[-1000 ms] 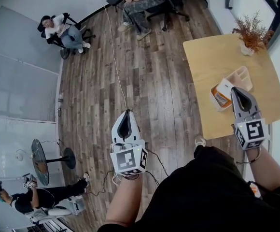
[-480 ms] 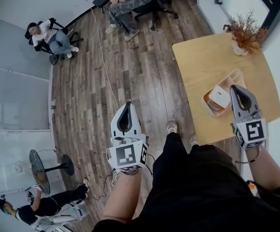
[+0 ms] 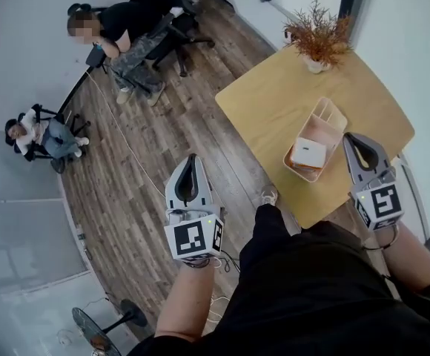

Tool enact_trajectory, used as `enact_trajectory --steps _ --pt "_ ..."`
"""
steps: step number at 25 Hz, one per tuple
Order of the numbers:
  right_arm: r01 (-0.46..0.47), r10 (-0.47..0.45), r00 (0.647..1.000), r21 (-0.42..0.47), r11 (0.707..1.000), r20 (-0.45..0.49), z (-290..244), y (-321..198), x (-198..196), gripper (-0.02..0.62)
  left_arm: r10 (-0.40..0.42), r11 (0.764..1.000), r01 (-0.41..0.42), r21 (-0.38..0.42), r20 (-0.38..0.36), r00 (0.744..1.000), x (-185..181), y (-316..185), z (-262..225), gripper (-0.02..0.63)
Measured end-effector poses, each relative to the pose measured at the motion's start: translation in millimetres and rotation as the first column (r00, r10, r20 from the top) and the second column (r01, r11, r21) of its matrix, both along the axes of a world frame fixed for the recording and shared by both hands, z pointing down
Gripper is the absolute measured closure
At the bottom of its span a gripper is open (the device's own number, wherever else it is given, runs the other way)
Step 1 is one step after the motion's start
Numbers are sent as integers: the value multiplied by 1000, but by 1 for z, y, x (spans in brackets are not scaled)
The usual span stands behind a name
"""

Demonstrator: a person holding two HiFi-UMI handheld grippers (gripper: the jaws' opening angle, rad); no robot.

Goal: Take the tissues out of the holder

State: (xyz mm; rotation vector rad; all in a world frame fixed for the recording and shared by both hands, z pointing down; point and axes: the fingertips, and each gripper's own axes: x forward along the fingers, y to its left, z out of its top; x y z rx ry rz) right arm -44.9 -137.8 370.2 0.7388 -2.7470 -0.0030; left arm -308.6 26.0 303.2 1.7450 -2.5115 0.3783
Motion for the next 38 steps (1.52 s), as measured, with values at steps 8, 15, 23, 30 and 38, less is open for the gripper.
enact_trajectory --steps 8,15,23,30,38 --pt "-108 105 992 -44 993 -64 19 4 4 591 272 962 -271 23 -32 962 5 -73 25 601" --pt "-205 198 973 -56 977 -119 28 7 -7 591 382 924 -378 56 -108 918 -14 -115 34 601" --pt "-330 318 938 -72 941 -136 22 8 -7 591 544 839 -539 75 -140 827 2 -166 44 601" --pt "-290 288 956 -56 955 -55 8 12 -8 591 664 746 -663 69 -155 731 49 -190 56 601" --pt "-269 264 962 -73 960 -66 12 17 9 591 691 720 -693 49 -151 707 76 -203 55 601"
